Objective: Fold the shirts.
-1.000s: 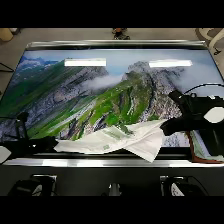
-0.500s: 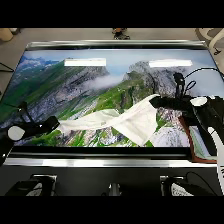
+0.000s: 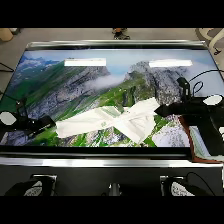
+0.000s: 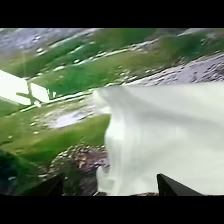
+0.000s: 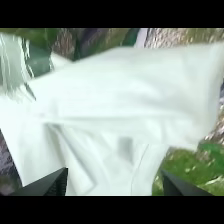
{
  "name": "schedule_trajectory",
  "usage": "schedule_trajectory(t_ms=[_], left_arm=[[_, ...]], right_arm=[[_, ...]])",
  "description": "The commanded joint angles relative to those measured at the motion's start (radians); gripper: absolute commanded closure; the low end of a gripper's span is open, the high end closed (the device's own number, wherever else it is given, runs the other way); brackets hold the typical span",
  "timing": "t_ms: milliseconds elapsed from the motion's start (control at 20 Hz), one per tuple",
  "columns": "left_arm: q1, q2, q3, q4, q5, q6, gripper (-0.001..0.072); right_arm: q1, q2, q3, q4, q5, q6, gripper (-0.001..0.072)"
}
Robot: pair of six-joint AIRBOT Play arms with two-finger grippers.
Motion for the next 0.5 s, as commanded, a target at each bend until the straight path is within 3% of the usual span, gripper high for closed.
schedule_trajectory(t_ms=[0,150,200,250,450], left_arm=[[0.034,-0.006,-0.071,-0.032,-0.052,0.026,0.0039],[0.013,-0.007,-0.179,-0.214,0.047,0.070,0.0061],[-0.004,-0.007,-0.205,-0.248,0.079,0.070,0.0111],[-0.026,-0.007,-0.223,-0.262,0.112,0.069,0.0111],[-0.066,-0.007,-0.230,-0.266,0.220,0.066,0.0112]], right_arm=[[-0.013,0.006,-0.043,-0.110,0.144,0.027,0.0081],[0.032,0.006,-0.093,-0.103,0.143,0.027,0.0079],[0.055,0.006,-0.103,-0.104,0.140,0.027,0.0071],[0.083,0.006,-0.111,-0.104,0.131,0.027,0.0029],[0.155,0.005,-0.124,-0.107,0.076,0.029,0.0022]])
